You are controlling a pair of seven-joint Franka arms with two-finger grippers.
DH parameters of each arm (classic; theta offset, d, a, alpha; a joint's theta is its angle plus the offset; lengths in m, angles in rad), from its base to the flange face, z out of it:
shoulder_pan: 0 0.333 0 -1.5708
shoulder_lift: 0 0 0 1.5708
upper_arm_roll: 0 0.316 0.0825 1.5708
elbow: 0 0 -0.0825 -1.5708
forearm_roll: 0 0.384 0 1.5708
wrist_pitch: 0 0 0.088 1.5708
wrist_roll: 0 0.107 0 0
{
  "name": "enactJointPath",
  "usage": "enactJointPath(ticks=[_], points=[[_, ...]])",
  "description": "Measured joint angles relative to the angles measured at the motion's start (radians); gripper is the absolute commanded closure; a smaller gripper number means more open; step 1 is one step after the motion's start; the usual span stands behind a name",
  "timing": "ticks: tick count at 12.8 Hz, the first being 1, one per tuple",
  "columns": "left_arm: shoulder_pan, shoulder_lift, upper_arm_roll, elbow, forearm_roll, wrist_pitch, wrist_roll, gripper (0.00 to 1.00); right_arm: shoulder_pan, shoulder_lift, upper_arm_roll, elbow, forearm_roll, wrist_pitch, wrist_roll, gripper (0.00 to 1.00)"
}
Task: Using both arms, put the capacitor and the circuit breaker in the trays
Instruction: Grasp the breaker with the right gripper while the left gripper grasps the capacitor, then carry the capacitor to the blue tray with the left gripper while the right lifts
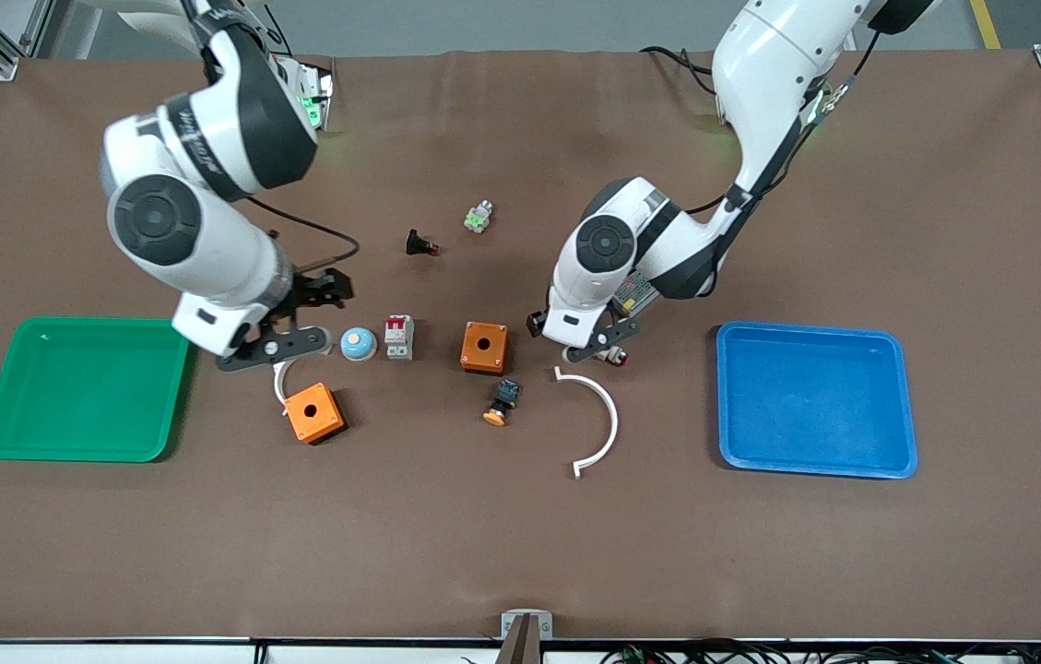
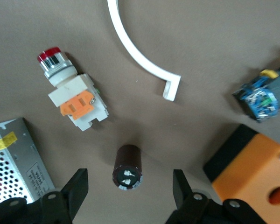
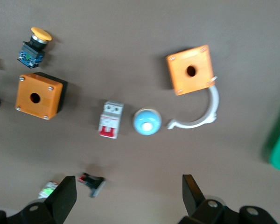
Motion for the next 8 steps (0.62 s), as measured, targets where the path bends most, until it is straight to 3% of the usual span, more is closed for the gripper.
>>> enactJointPath(ticks=[6, 8], points=[[-0.020, 0.042, 0.000, -0.001, 0.065, 0.004, -0.056, 0.37, 0.078, 0.008, 0.000, -0.247, 0.021, 0.300, 0.119, 0.00], [-0.022, 0.044, 0.000, -0.003, 0.065, 0.004, -0.065, 0.46, 0.097, 0.009, 0.000, -0.340, 0.021, 0.438, 0.133, 0.00]])
